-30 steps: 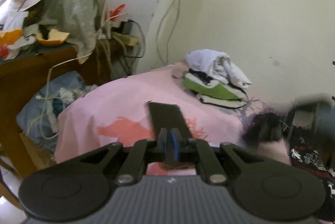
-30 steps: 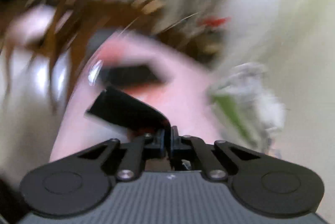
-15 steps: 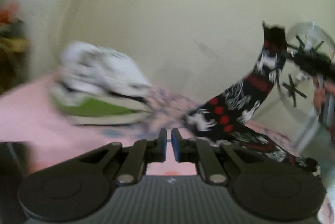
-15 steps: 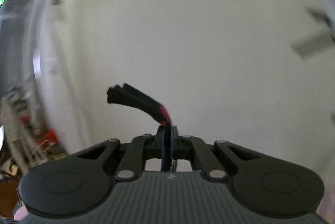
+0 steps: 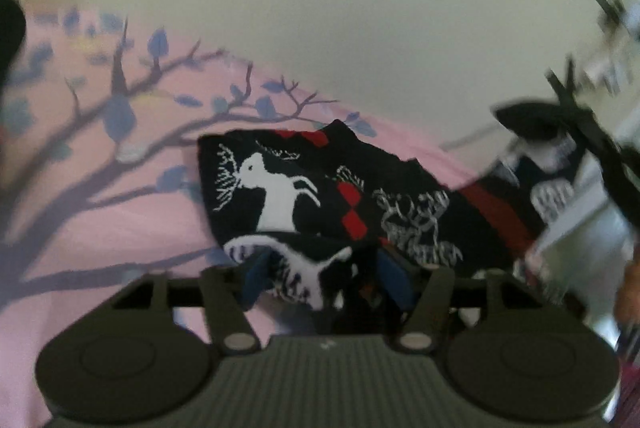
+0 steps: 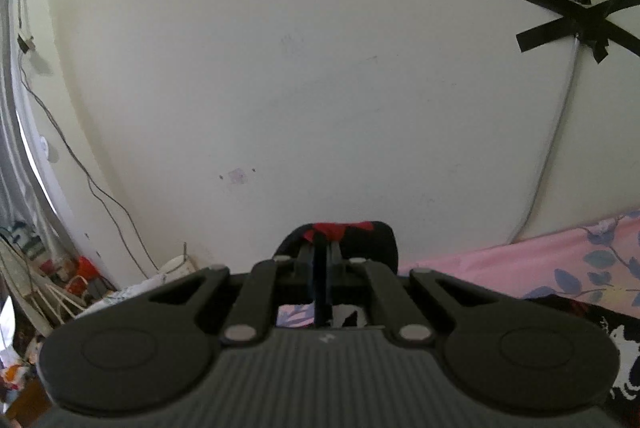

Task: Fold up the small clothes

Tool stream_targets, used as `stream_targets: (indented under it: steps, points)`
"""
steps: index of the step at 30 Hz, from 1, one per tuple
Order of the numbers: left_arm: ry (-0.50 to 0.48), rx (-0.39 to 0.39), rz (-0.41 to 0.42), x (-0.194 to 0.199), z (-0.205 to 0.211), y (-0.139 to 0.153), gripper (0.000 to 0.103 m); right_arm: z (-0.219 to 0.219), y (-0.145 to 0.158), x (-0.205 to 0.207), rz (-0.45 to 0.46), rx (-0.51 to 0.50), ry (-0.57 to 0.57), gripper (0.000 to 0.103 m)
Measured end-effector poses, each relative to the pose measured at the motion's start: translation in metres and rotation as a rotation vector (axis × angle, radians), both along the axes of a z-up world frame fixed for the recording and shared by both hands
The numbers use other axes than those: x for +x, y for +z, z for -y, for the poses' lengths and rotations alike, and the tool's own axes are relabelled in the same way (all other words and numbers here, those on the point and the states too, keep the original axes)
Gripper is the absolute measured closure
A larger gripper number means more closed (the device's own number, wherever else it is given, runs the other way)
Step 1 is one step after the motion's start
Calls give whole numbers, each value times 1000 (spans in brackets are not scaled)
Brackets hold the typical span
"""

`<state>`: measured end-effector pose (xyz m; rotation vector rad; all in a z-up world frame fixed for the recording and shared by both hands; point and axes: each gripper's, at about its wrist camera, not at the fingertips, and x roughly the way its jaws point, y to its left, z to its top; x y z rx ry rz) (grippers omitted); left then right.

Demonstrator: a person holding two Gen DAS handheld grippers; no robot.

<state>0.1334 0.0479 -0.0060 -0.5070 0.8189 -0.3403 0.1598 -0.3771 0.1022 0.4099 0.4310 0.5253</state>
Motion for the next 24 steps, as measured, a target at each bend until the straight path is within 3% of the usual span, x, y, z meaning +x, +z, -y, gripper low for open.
stream_targets:
  steps: [1, 3, 6, 8, 10, 12, 14, 15, 16, 17, 18, 19, 20, 24]
  points:
    - [-1, -4, 2, 6, -1, 0, 88, 4, 4, -2, 6, 12, 0, 103]
    - [3, 19, 16, 14, -3, 7, 90, 10, 7, -4, 25, 46, -10, 103]
    - [47, 66, 168, 7, -22, 43, 90, 32, 2, -15, 34, 101, -54, 103]
    - [59, 110, 236, 2, -29, 56, 90, 37, -18, -16, 2, 100, -97, 103]
    - [59, 170, 223, 5, -23, 50, 90, 40, -53, -16, -111, 49, -161, 103]
    - [42, 239, 161, 9, -14, 28, 89, 41, -97, -12, -294, -28, -201, 103]
    - [23, 276, 102, 9, -9, 8, 85, 52, -125, -17, -402, -30, -229, 102]
    - [17, 273, 108, 6, -10, 5, 85, 60, -127, -23, -395, 6, -230, 101]
    - [13, 269, 110, 4, -12, 7, 81, 65, -124, -28, -388, 6, -244, 94]
    - [16, 258, 105, 1, -15, 12, 69, 70, -115, -35, -358, -11, -264, 73]
    - [27, 241, 105, -4, -19, 18, 58, 73, -107, -40, -321, -30, -280, 69]
    - [24, 219, 113, -12, -23, 22, 46, 73, -100, -41, -280, -62, -302, 53]
    - [8, 197, 124, -21, -25, 26, 46, 73, -91, -43, -239, -109, -332, 45]
    - [-60, 199, 106, -57, -20, 25, 46, 71, -74, -38, -156, -204, -326, 46]
